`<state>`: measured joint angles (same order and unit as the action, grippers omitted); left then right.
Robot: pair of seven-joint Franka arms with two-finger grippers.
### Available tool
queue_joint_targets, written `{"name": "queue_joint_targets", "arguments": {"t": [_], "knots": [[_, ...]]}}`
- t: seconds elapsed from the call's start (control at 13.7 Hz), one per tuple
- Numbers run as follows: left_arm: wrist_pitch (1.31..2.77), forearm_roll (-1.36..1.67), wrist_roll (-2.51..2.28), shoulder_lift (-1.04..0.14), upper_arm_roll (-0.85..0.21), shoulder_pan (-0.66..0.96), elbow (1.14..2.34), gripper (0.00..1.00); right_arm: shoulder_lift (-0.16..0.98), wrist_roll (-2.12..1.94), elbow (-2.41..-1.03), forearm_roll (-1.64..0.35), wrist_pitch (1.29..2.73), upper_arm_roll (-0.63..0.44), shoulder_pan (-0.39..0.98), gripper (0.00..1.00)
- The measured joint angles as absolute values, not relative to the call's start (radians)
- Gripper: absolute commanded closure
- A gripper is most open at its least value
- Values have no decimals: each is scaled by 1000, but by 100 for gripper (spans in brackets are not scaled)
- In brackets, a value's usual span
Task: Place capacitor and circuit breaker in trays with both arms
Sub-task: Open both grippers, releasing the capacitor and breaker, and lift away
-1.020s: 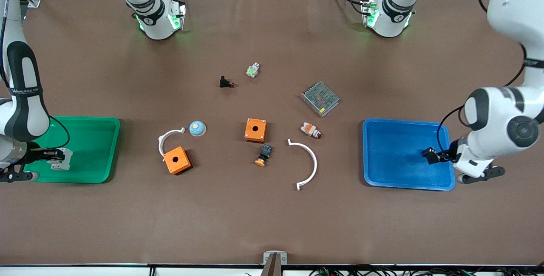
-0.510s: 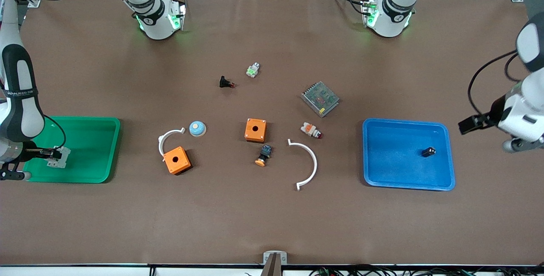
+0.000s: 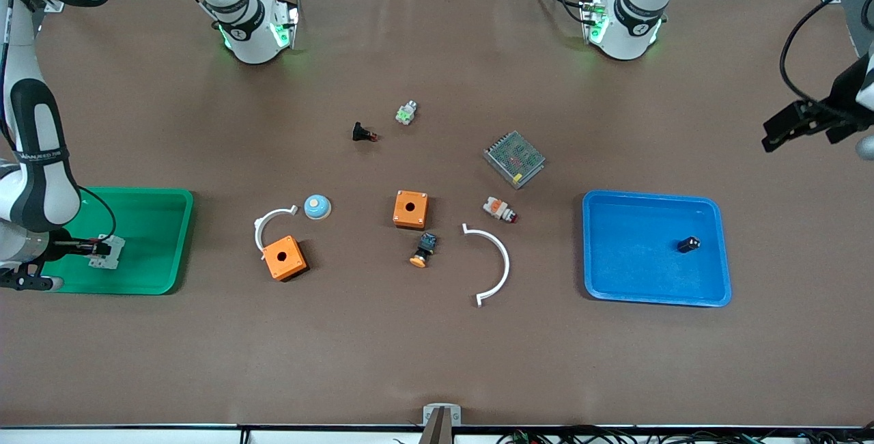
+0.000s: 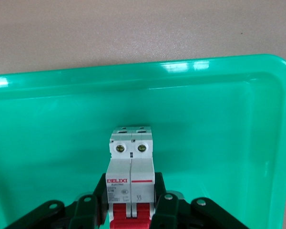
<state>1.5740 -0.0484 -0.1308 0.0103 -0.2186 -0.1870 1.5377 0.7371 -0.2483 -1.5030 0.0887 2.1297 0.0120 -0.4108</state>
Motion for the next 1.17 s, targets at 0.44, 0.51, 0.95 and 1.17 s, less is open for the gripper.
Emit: {"name": "queue_joint_targets", "arguments": {"t": [0.44,0.51,0.95,1.17], "knots": [[1496,-32,-109,61,-62,-38,1539,0,670,-242,-1459,82,1941,29,-397,0],[1490,-32,-98,64,-49,-25,1540,0,628,-221,-1455,80,1881,33,-381,0],[1488,-32,-80,67,-44,-22,1545,0,337,71,-1545,75,1656,45,-164,0],[1488,-32,-80,67,-44,-22,1547,0,191,110,-1674,46,1656,46,-102,0]]}}
